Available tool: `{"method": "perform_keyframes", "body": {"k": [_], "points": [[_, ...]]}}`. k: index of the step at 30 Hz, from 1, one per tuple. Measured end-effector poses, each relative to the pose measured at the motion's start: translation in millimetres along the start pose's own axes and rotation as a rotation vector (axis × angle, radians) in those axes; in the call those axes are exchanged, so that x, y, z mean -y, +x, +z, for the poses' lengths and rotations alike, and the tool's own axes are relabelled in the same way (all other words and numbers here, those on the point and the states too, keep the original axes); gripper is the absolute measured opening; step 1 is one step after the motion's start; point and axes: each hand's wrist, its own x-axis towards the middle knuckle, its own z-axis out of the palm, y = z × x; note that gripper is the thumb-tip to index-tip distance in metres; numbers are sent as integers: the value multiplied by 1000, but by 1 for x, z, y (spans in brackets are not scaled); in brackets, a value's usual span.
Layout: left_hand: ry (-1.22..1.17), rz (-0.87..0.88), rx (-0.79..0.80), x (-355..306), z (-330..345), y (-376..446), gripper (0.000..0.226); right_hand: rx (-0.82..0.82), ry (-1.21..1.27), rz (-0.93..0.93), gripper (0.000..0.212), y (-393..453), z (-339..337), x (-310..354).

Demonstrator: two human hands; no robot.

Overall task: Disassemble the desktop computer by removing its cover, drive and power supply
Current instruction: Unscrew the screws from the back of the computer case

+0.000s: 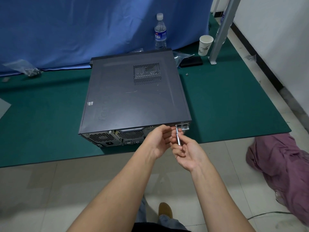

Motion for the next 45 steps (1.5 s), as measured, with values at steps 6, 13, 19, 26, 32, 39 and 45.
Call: {"method": "perform_keyframes", "body": {"k": [6, 13, 19, 26, 32, 39, 45], "points": [[-37, 0, 2, 1, 0, 1, 24, 56, -32, 33, 25, 1, -1, 2], [-76, 2, 7, 2, 2, 1, 22, 17, -49, 32, 25, 2, -6, 4], [-70, 1, 7, 5, 0, 5, 20, 36, -45, 28, 20, 1, -2, 5], [-56, 13, 2, 7, -2, 8, 28, 14, -69, 19, 19, -1, -3, 5], [-54, 17, 12, 6, -1, 5, 32, 41, -66, 14, 13, 0, -2, 3], [-59, 28, -7, 7, 0, 4, 25, 36, -71, 2, 18, 3, -11, 4], [-82, 27, -10, 8, 1, 2, 20, 10, -90, 10, 12, 3, -6, 3]]}}
